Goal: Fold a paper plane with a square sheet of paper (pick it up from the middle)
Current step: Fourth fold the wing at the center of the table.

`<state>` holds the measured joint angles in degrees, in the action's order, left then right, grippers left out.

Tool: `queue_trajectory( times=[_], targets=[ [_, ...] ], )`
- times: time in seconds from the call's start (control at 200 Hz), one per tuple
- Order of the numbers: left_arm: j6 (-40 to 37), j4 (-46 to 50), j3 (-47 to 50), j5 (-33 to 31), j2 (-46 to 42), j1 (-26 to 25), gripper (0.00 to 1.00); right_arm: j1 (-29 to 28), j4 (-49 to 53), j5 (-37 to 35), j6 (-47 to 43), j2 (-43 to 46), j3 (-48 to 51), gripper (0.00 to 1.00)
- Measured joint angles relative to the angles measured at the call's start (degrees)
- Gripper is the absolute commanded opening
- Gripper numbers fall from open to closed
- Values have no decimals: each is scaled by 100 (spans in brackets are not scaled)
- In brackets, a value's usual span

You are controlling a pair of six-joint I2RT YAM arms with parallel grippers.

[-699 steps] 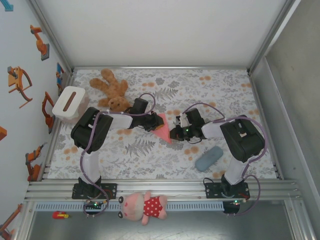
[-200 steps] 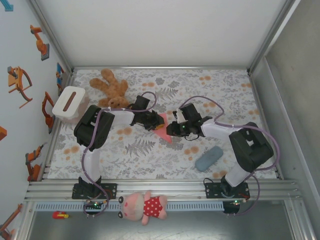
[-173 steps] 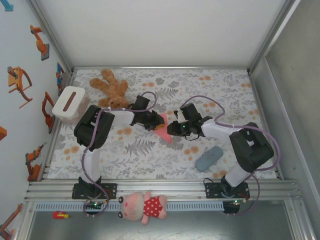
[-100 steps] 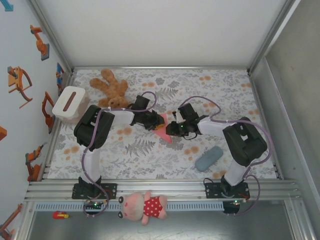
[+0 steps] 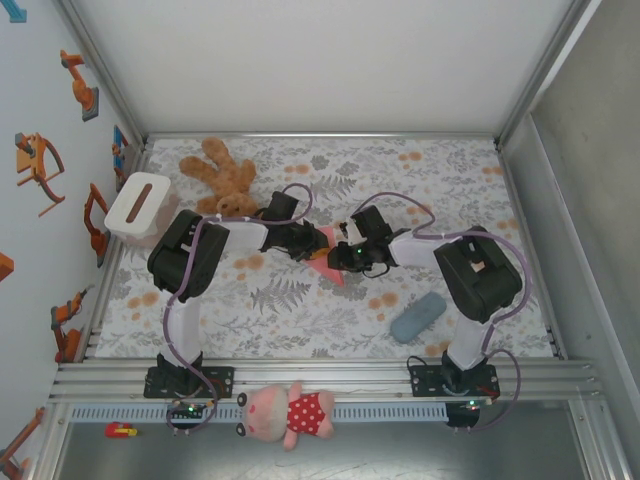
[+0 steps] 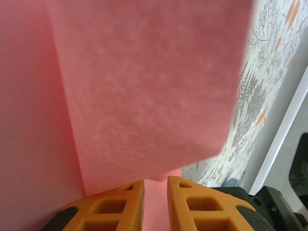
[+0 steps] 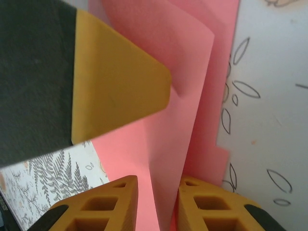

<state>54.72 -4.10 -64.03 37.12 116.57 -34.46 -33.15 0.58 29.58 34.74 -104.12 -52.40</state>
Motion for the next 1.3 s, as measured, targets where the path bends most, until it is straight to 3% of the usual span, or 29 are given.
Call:
queue_trajectory(
  times=[0.511,0.751,1.302],
  targets=[
    [26,-162,81,24,-22,0,20,90,-278,146,170,-186,-59,12],
    [107,-151,225,-31,-212,-7,27,136,-435,286,240,-216,4,6],
    [313,-927,1104,-157,-780,0,29,376,-1722,1119,774,-236,619,0]
  ],
)
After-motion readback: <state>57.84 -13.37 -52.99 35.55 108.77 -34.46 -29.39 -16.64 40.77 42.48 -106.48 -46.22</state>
